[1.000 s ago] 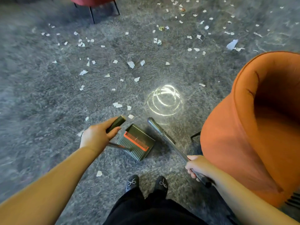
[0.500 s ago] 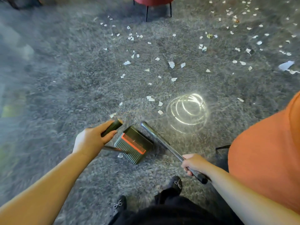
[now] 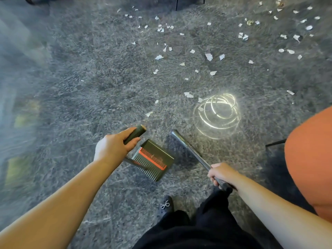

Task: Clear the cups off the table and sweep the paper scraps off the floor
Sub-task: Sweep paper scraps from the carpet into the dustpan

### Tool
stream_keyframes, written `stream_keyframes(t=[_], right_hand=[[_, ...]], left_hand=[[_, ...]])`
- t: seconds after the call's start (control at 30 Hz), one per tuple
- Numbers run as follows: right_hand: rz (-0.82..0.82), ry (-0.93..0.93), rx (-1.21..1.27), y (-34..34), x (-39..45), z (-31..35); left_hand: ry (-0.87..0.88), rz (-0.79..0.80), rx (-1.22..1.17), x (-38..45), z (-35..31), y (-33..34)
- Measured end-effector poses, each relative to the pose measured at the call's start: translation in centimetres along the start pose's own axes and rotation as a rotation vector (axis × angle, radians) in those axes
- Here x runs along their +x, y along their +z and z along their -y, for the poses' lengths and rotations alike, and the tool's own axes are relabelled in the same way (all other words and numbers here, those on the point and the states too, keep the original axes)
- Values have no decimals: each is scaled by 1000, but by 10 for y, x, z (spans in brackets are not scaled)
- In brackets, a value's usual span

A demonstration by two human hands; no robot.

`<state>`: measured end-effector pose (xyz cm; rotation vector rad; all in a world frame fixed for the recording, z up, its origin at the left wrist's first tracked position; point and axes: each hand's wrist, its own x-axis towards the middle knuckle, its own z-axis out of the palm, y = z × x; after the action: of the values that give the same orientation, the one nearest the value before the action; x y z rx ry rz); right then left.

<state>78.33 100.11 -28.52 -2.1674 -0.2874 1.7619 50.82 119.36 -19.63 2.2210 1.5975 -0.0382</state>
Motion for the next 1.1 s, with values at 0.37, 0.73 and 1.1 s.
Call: stream_keyframes(t=[0.37,0.73,1.1], right_hand=[[-6,13,22,57,-3,2],[19,49,-58,114,17,6],[98,79,31,191,-11,6]], left_hand=[[-19,28,-25,-24,57,15],[40,86,93,-6,95,17],[159,105,105,-6,139,4]])
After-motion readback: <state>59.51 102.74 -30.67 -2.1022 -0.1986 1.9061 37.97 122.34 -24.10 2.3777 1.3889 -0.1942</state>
